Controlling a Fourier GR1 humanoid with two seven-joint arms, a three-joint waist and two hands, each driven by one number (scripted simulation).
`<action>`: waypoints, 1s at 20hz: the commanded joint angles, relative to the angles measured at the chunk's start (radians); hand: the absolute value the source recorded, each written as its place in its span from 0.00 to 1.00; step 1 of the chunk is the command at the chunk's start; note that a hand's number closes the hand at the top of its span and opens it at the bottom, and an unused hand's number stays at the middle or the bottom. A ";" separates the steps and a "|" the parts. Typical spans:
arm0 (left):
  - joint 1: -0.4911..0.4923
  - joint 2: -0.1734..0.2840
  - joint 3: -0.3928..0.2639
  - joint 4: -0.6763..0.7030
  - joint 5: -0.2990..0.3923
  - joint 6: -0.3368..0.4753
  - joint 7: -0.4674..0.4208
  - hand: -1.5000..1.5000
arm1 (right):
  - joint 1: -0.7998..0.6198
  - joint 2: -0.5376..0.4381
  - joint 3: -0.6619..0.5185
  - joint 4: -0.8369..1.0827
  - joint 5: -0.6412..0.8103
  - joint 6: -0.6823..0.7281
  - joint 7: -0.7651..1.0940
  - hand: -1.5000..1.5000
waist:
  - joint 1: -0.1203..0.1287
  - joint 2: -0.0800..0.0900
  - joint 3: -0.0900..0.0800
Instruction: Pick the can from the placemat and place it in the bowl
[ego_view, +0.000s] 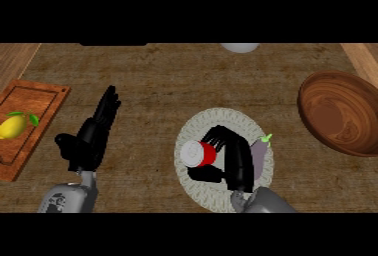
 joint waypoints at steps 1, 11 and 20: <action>0.020 0.034 0.031 -0.010 0.042 -0.049 0.005 0.50 | 0.024 -0.116 -0.013 -0.207 -0.046 0.059 -0.125 1.00 | -0.002 -0.002 -0.001; 0.042 0.003 0.007 -0.041 -0.005 -0.008 0.009 0.50 | -0.032 -0.229 -0.133 -0.553 0.390 0.259 0.282 1.00 | -0.012 -0.007 -0.004; 0.038 -0.020 -0.008 0.020 -0.029 -0.015 -0.035 0.50 | -0.255 -0.238 -0.396 -0.675 0.332 0.654 0.518 1.00 | 0.001 0.000 -0.002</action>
